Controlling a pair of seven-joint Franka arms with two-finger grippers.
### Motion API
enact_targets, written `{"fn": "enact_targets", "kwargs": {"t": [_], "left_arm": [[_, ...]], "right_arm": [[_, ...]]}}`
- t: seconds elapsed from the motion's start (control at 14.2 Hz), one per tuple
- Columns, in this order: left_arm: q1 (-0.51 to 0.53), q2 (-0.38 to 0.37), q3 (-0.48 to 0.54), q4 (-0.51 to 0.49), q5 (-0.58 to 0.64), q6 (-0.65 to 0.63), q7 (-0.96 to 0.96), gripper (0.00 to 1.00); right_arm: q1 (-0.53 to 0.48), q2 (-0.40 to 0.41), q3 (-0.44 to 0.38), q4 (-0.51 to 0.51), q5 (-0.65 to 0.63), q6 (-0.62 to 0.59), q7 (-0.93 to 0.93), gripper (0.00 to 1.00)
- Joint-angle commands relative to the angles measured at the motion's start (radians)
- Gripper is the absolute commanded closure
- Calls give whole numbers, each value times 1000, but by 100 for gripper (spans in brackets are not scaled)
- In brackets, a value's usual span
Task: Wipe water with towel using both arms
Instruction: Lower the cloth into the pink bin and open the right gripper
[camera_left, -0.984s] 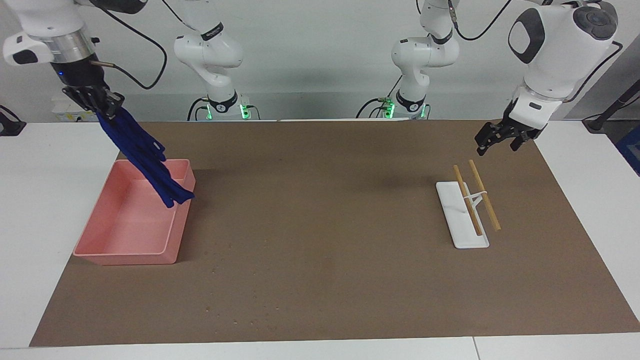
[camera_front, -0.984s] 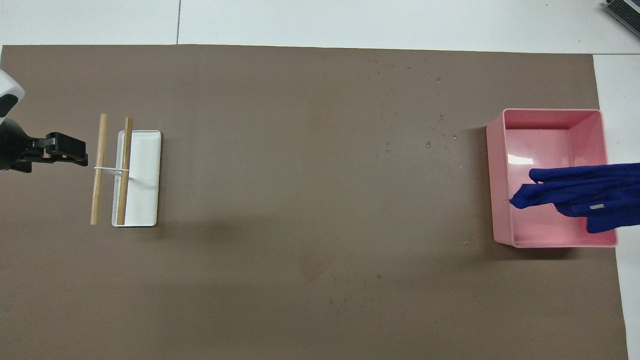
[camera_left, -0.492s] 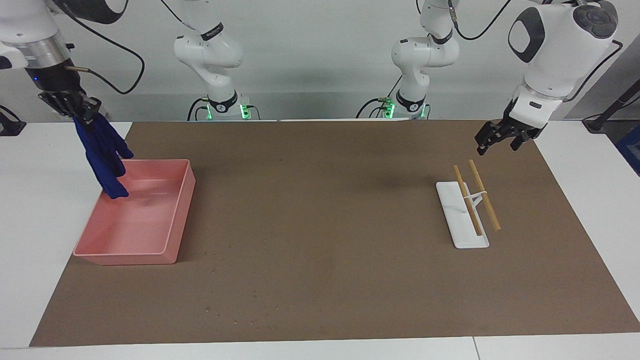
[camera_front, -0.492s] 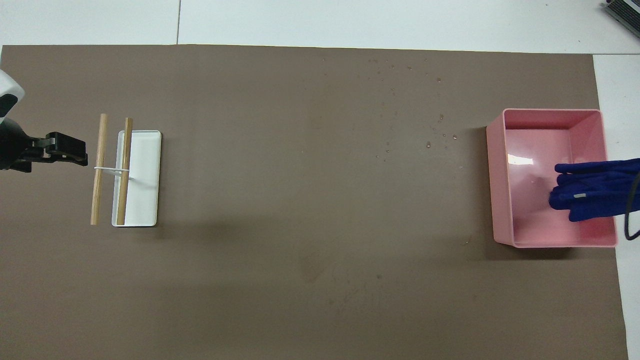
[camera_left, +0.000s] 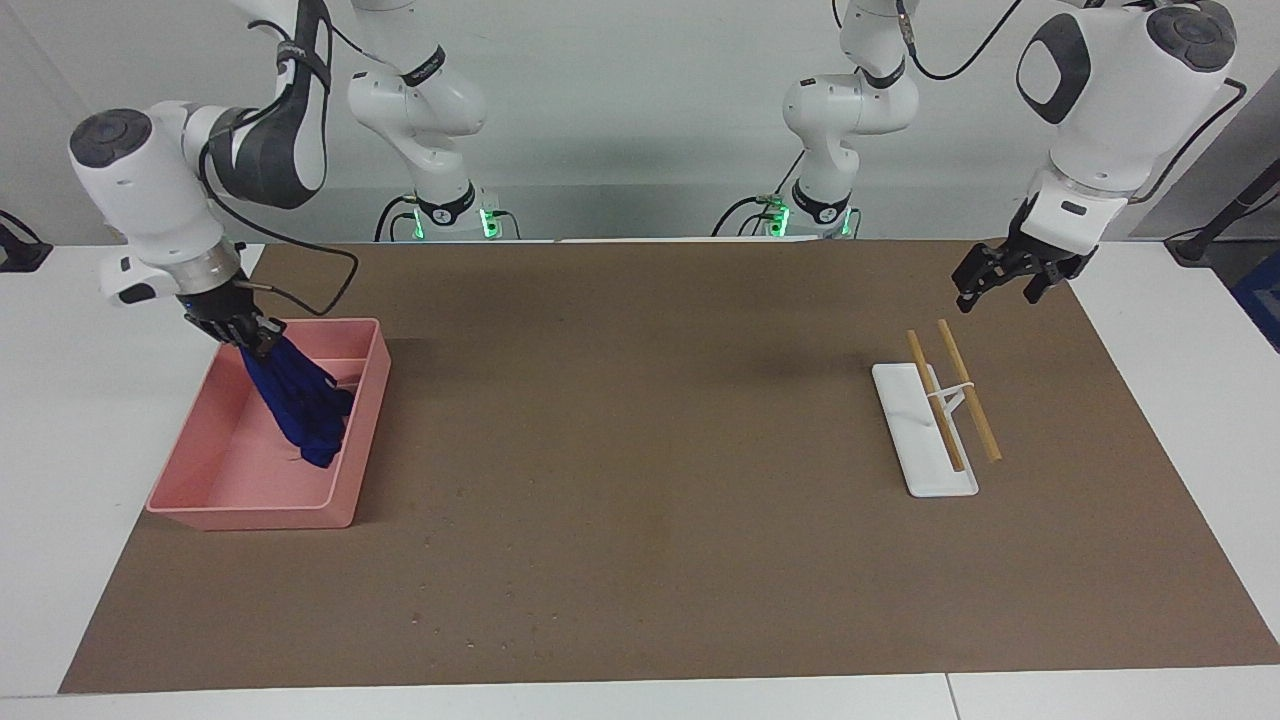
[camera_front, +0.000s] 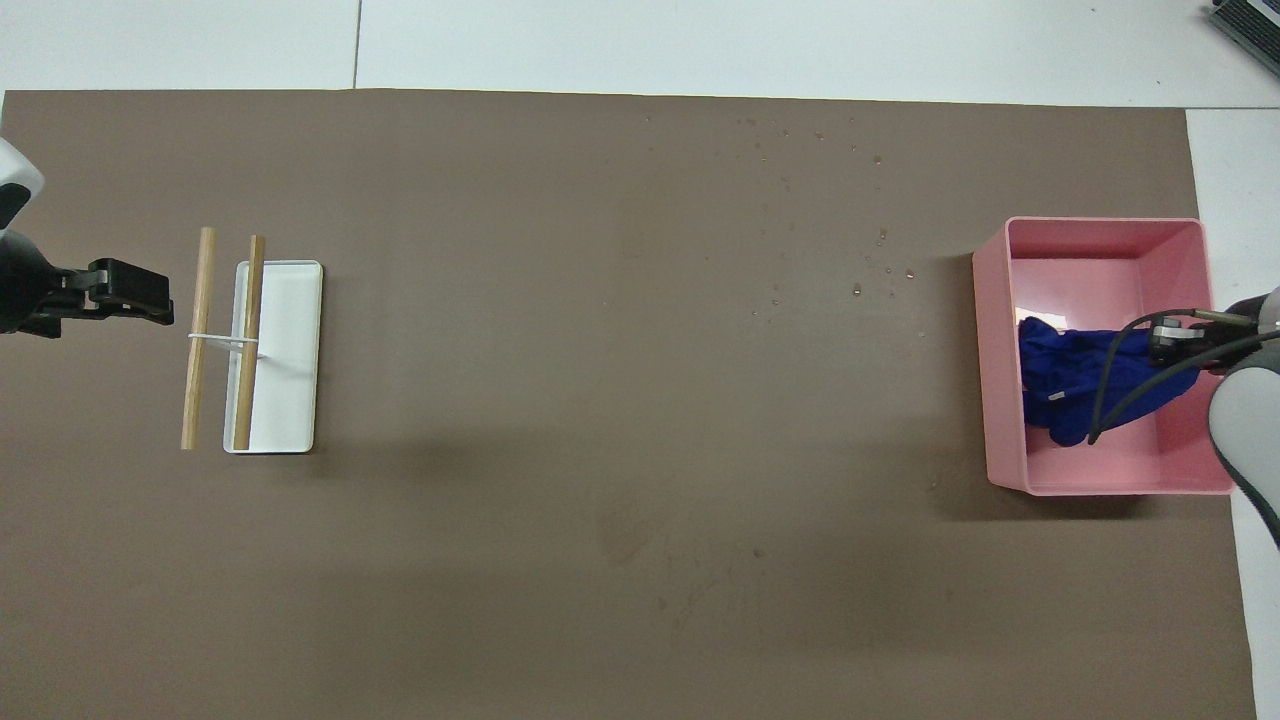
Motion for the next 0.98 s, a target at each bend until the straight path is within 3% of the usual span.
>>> {"fn": "enact_targets", "kwargs": {"t": [0.0, 0.07, 0.14, 0.42, 0.63, 0.77, 0.91], "left_arm": [[-7, -31, 5, -37, 13, 25, -3, 0], [-7, -31, 6, -39, 13, 22, -3, 0], [-4, -31, 5, -37, 13, 21, -3, 0], [-4, -32, 3, -33, 11, 20, 0, 0], [-11, -47, 0, -34, 8, 18, 2, 0], [-15, -58, -6, -30, 8, 10, 9, 0], [-15, -70, -6, -30, 8, -1, 9, 0]], "right_arm": [[10, 54, 2, 9, -4, 30, 70, 78], [26, 54, 4, 15, -19, 13, 106, 26], [38, 55, 4, 31, -19, -8, 107, 0], [56, 49, 16, 132, -7, -146, 101, 0], [90, 6, 74, 199, -1, -236, 110, 0], [95, 9, 116, 299, 14, -336, 149, 0], [84, -21, 114, 321, 62, -349, 154, 0]]}}
